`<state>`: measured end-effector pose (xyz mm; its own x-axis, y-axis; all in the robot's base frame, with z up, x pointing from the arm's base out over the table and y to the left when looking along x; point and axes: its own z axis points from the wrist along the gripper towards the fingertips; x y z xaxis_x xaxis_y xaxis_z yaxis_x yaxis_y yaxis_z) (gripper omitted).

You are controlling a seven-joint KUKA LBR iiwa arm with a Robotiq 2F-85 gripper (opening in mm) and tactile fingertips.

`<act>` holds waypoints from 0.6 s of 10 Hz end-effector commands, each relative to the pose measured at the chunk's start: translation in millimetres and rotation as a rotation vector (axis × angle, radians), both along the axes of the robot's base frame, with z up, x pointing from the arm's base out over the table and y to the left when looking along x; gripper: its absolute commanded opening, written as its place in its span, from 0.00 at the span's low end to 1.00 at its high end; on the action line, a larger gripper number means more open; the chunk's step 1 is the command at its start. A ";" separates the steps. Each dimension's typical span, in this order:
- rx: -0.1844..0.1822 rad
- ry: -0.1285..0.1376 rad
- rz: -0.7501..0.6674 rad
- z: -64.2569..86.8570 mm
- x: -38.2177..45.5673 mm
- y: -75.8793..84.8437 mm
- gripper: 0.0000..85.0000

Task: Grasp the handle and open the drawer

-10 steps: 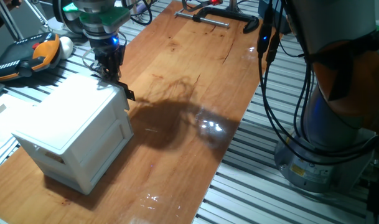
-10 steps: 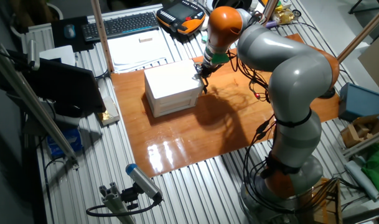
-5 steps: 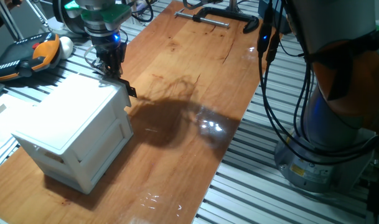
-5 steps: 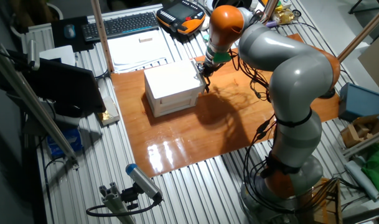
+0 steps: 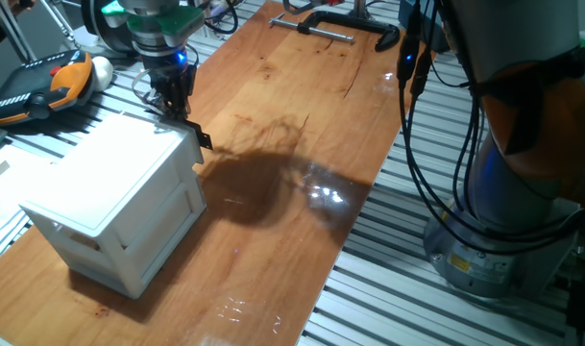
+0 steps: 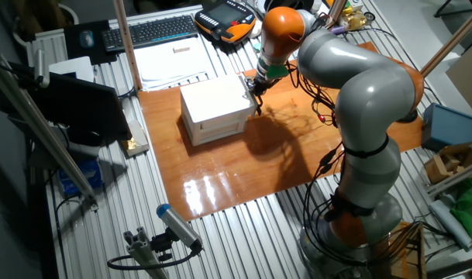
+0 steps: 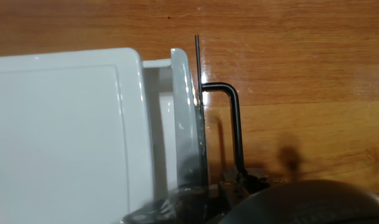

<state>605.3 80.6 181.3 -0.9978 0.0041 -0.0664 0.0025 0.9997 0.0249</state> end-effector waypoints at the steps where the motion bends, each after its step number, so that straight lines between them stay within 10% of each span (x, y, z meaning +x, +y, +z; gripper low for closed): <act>1: 0.000 0.000 0.002 0.0 0.0 -0.8 0.01; 6: 0.001 -0.003 0.008 -2.3 1.5 -6.4 0.01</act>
